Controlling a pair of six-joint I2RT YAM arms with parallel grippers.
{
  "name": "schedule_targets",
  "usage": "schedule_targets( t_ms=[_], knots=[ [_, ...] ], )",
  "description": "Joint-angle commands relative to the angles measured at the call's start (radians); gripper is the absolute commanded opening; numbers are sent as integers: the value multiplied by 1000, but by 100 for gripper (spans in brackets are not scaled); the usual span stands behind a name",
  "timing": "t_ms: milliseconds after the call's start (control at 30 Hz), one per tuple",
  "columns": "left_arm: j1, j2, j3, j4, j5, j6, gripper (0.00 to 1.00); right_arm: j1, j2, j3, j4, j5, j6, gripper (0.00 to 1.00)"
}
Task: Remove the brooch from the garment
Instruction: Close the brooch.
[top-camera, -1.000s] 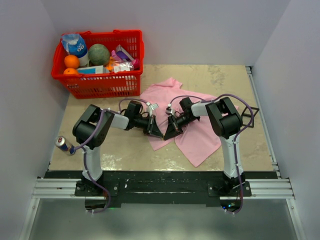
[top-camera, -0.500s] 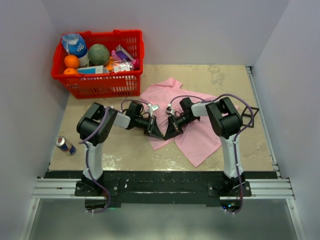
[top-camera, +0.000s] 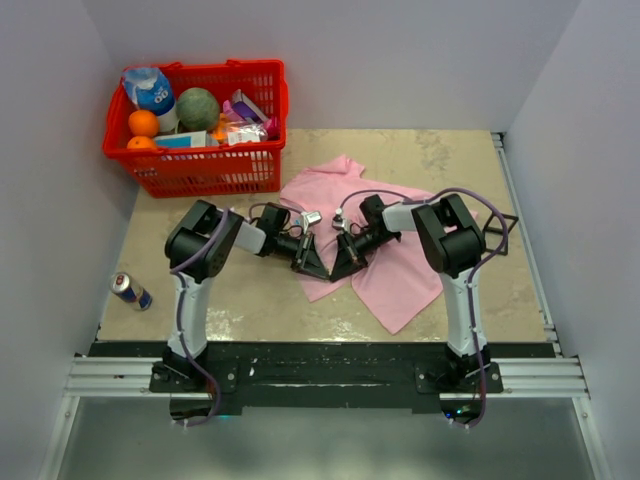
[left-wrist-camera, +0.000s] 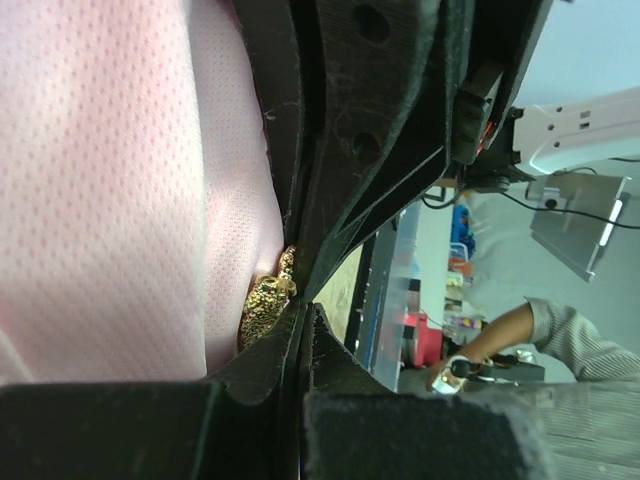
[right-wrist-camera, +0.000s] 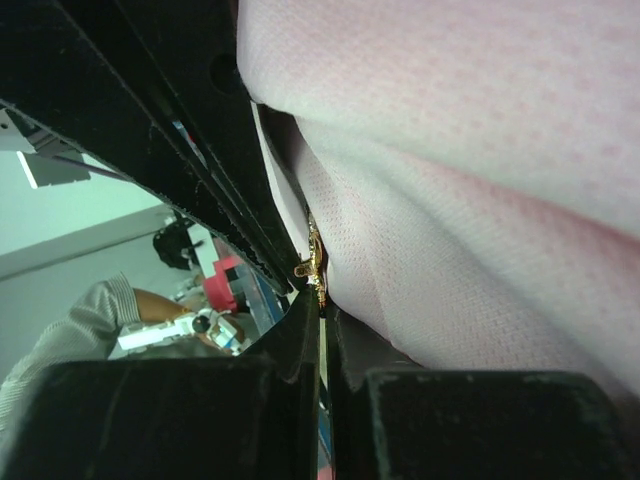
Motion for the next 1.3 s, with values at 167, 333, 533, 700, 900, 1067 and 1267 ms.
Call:
schedule_targets(
  t_ms=[167, 333, 533, 700, 900, 1067, 1267],
  knots=[
    [-12, 109, 33, -50, -162, 54, 0, 93, -89, -28, -35, 197, -176, 0],
    [-13, 137, 56, -59, -159, 63, 0, 146, -121, 56, -62, 280, -270, 0],
    [-15, 146, 71, -55, -157, 68, 0, 185, -111, 128, -111, 296, -273, 0],
    [-19, 114, 42, 22, -148, 11, 0, 177, 32, 194, -176, 148, -50, 0],
    [-7, 33, -36, 100, -148, -40, 0, 165, 50, 133, -85, 85, 31, 0],
    [28, -59, -74, 76, -134, -6, 0, 144, 61, 127, -104, 114, -3, 0],
    [48, -162, -76, 168, 45, -27, 4, 142, 70, 119, -101, 119, -15, 0]
  ],
)
